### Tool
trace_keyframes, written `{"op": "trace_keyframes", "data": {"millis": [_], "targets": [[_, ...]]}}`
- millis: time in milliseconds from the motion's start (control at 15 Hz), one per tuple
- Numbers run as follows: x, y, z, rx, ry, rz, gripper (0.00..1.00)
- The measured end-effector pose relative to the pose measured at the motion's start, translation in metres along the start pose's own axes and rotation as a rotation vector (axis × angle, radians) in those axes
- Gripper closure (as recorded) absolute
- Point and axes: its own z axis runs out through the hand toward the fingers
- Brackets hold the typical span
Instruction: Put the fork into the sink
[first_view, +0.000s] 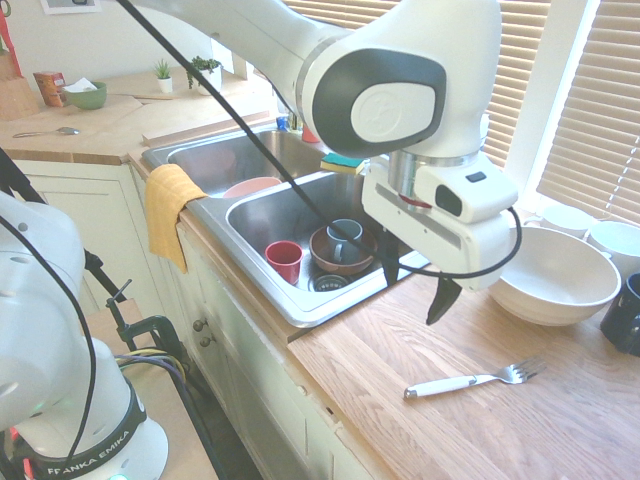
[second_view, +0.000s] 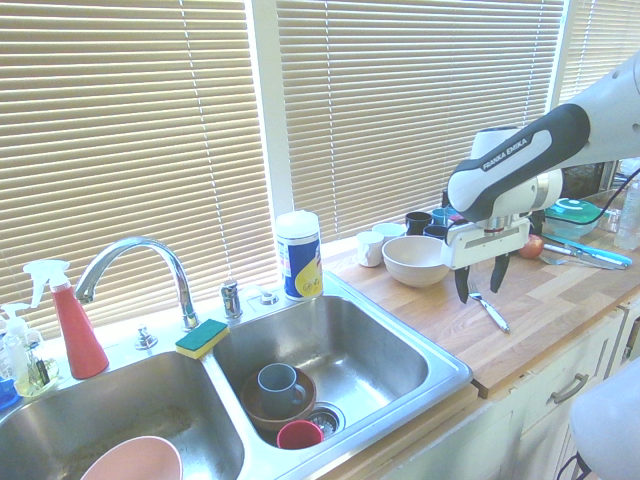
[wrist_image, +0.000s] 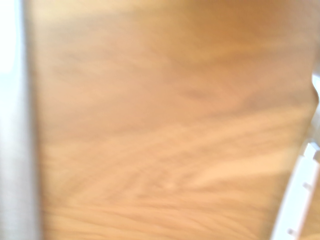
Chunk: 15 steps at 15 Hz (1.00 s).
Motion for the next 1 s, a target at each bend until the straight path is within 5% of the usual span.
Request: {"op": "trace_keyframes", "data": {"millis": [600,667,1000], "targets": [[0.036,0.01,0.047,-0.014,-0.005,0.041,0.0],[0.041,0.009,0.048,-0.016,-0.003,0.05,1.0],[0.056,0.011,0.06,-0.011,-0.009,0.097,1.0]]}}
